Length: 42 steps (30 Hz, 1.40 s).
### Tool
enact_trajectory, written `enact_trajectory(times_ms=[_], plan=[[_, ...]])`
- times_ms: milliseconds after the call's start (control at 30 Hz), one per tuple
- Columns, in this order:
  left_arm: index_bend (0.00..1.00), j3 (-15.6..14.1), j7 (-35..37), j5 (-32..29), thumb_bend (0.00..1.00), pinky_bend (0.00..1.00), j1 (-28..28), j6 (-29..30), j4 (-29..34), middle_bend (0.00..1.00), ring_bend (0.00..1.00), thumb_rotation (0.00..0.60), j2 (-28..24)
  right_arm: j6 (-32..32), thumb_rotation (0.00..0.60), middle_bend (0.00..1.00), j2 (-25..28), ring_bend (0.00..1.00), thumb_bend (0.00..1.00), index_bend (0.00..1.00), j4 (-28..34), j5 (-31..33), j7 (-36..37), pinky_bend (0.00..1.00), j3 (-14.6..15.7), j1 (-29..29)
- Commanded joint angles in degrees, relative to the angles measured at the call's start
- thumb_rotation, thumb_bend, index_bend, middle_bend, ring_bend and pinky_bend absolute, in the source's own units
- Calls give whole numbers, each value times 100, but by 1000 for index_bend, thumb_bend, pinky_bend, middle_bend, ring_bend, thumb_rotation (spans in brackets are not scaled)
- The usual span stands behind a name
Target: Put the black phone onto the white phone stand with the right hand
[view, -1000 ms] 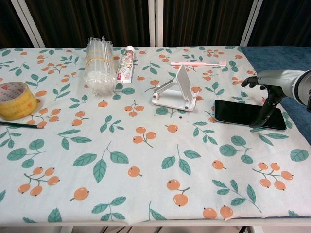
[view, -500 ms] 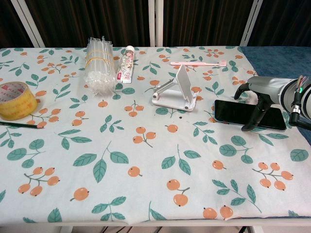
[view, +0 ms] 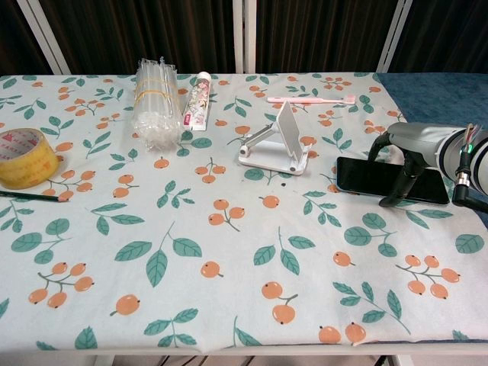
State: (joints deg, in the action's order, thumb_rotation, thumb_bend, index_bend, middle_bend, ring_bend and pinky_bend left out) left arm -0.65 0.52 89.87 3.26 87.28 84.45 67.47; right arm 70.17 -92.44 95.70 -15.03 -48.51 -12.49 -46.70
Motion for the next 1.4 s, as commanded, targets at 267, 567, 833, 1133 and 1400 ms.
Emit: enact_trajectory(times_ms=[267,567,833,1133,1400], plan=[[57,-29,0,9,22,189,-3,-42,-21,89,105,439,48,-30,600,0,-55,0,135,339,-97,-124,85,0,11,24],[57,-34,19,6,21,189,-13,-44,-48,89,104,439,43,-102,600,0,-54,0,180,484,-129,-316,313,0,-34,99],[57,-37,40,-7,21,189,-11,-75,-70,89,105,444,61,-278,600,0,57,0,240,575,-89,-576,853,0,-128,300],[57,-32,25,5,22,189,-10,-65,-78,89,105,440,77,-364,600,170,222,0,251,599,-112,-1021,1298,0,-120,491],[57,-28,-17,6,21,189,4,-85,-33,89,105,442,66,-445,600,308,256,0,284,622,-137,-1183,1513,0,-134,558]])
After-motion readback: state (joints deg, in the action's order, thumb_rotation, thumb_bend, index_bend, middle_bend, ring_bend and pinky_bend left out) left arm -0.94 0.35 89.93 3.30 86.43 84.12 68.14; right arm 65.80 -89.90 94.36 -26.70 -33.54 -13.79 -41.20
